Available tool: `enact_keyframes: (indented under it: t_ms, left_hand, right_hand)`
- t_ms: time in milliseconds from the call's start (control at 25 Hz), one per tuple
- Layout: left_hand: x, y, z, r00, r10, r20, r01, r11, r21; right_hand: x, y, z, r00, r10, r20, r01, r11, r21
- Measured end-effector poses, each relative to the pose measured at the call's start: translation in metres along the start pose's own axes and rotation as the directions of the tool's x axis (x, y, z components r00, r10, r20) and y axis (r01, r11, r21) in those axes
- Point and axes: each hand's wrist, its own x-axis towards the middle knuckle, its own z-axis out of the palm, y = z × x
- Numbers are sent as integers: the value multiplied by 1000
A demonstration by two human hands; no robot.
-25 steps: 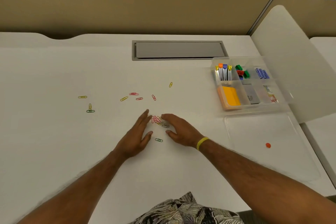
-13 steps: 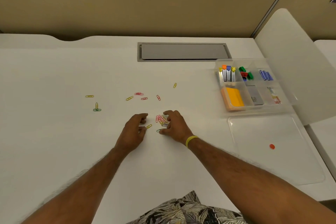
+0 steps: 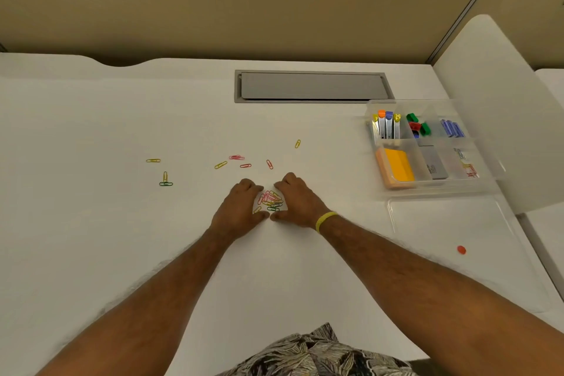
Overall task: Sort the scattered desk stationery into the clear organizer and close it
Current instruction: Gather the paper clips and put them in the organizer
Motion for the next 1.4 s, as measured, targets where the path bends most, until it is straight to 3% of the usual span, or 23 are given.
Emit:
enact_keyframes:
  t_ms: [160, 480, 760, 1080, 1240, 1400]
  left_hand:
    - [9, 7, -2, 1000, -8, 26, 7, 999, 38]
    - [14, 11, 1, 993, -112, 44, 114, 993, -38]
    - [19, 5, -1, 993, -61, 98, 62, 998, -11]
    - [14, 10, -6, 993, 72, 91, -77, 996, 51]
    - [10, 22, -11, 998, 60, 20, -56, 988, -141]
    - [9, 40, -11, 998, -50, 40, 64, 874, -482]
  right_hand:
    - [9, -5, 1, 1000, 9, -9, -8, 992, 126]
    - [17, -6, 2, 1000, 25, -5, -24, 990, 142]
    - [16, -5, -1, 999, 8, 48, -15, 987, 160]
    - [-2, 3, 0, 998, -32, -46, 40, 979, 198]
    - [-15, 9, -4, 991, 73, -113, -10, 877, 481]
    - [-31, 18, -9, 977, 194, -84, -65, 654, 754]
